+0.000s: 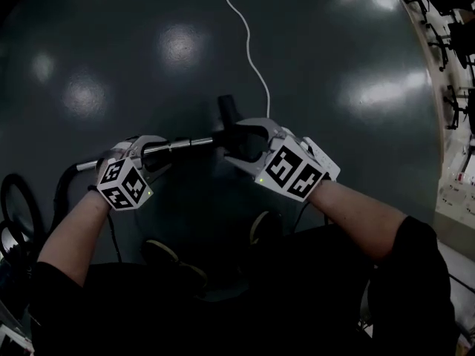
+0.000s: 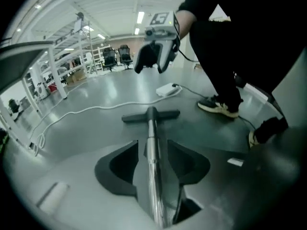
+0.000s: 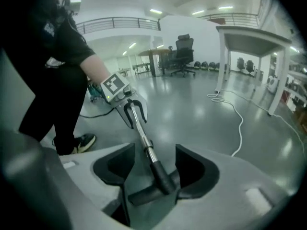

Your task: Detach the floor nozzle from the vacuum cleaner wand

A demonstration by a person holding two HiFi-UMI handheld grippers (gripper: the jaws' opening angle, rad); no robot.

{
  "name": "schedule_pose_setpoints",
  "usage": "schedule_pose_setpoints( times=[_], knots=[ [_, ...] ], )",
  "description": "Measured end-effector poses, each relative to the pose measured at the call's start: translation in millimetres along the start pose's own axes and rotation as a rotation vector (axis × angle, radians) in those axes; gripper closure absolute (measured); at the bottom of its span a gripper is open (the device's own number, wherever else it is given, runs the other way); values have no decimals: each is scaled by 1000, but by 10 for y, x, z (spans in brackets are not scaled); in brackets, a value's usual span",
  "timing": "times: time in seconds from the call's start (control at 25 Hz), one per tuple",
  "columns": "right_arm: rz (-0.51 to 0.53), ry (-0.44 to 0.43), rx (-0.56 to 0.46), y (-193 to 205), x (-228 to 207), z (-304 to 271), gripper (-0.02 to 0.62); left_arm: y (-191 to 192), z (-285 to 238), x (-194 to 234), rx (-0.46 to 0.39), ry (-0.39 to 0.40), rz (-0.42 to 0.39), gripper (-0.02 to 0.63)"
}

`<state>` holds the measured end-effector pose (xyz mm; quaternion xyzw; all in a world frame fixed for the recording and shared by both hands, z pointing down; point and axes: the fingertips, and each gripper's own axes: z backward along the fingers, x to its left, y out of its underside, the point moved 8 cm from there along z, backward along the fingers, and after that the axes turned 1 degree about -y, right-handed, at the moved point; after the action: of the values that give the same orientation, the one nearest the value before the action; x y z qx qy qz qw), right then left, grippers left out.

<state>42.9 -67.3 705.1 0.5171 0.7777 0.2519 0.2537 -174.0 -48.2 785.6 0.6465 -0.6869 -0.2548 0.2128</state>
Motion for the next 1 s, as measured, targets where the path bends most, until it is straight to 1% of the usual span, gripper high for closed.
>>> schedule_pose_setpoints(
  times=[0.12, 0.2, 0.28, 0.36, 0.44, 0.48, 0.56, 0.68, 0.8, 0.92, 0.96, 1.0],
  knots=[
    [135, 20, 144, 233, -4, -230, 341, 237, -298, -26, 151, 4, -59, 391],
    [238, 15, 226, 376, 46, -532, 330, 390, -482, -41, 226, 2, -75, 385],
    [342, 29, 305, 518, 111, -890, 325, 550, -635, -66, 290, 5, -88, 376],
    [429, 66, 385, 673, 152, -1203, 319, 682, -752, -104, 348, 16, -100, 370],
    [514, 100, 453, 837, 167, -1384, 319, 736, -837, -115, 377, 22, -103, 359],
    [559, 110, 478, 909, 178, -1428, 319, 745, -867, -113, 384, 26, -98, 365],
    [627, 127, 507, 993, 183, -1472, 311, 780, -912, -106, 402, 28, -92, 393],
    [664, 157, 522, 1006, 128, -1533, 311, 839, -956, -102, 451, 20, -100, 448],
    [716, 175, 535, 1006, 95, -1587, 311, 805, -940, -105, 471, 39, -73, 451],
    [770, 166, 524, 994, 143, -1581, 313, 697, -797, -145, 451, 56, -60, 456],
    [789, 167, 509, 968, 164, -1549, 332, 654, -739, -148, 440, 47, -61, 456],
    [801, 168, 490, 933, 177, -1509, 393, 616, -686, -137, 429, 35, -62, 456]
  ],
)
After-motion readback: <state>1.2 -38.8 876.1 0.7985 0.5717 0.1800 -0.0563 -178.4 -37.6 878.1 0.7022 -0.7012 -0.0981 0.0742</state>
